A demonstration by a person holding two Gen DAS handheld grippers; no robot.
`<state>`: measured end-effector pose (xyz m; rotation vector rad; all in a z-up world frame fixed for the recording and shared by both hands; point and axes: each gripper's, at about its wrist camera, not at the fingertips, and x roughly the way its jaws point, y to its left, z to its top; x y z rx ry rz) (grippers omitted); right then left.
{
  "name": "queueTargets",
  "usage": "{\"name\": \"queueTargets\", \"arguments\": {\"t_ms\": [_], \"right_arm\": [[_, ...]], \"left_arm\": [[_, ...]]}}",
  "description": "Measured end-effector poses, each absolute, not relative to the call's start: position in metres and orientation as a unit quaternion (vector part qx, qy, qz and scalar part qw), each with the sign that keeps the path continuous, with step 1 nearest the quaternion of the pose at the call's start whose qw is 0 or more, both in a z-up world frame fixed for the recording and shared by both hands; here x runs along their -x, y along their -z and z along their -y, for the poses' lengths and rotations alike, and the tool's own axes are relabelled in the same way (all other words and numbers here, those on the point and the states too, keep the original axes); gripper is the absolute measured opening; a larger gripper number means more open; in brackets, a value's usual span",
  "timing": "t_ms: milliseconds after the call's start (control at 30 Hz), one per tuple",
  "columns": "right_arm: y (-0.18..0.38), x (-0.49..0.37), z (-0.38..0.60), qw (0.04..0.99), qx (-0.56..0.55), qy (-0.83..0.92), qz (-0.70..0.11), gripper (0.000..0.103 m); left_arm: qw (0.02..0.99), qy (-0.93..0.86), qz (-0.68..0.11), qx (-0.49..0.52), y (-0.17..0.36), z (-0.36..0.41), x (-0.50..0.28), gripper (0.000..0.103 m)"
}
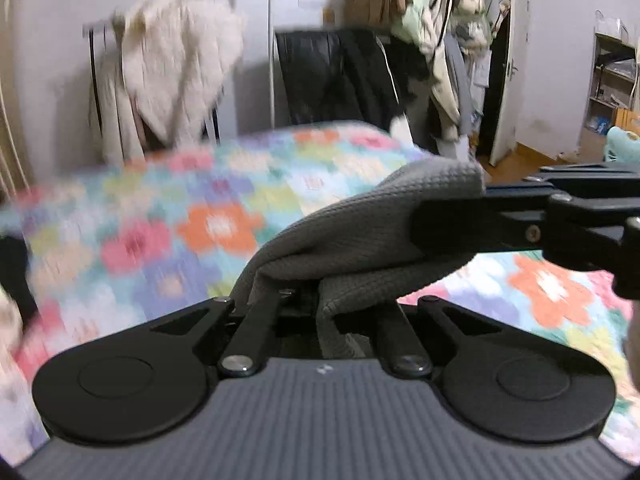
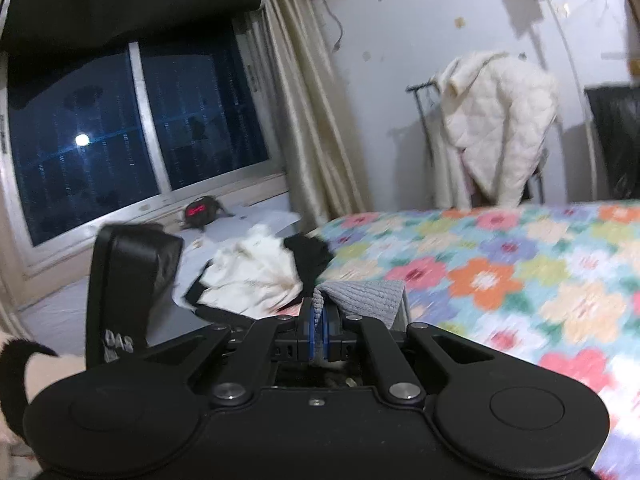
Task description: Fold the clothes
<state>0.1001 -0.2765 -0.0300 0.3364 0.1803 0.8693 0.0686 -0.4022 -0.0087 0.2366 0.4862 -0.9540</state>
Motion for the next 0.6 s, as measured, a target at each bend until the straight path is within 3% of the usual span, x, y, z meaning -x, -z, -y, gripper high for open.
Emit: {"name": "queueTargets", "arguments": {"t_ms": [233,367,600], "right_arm": [[0.024,-0.151,0.313,0.897,-0.191,-0.387,-0.092,0.012],[0.071,-0.165,0.333,0.903,-0.215,-0.343,-0.146,0.022],[0.174,-0.174,0.334,0.865,-0.262,-0.323,-0.28,0.034]], "left_arm": [[0.892,0.387,-0.174,-0.155,0.006,0.437,-0.13,0.004],[0.897,0.344,-0.238,-0.142,0.035,0.436,-0.165,0.004],[0.897,0.329,-0.237,-0.173,0.071,0.401,-0.163,0.004]]}}
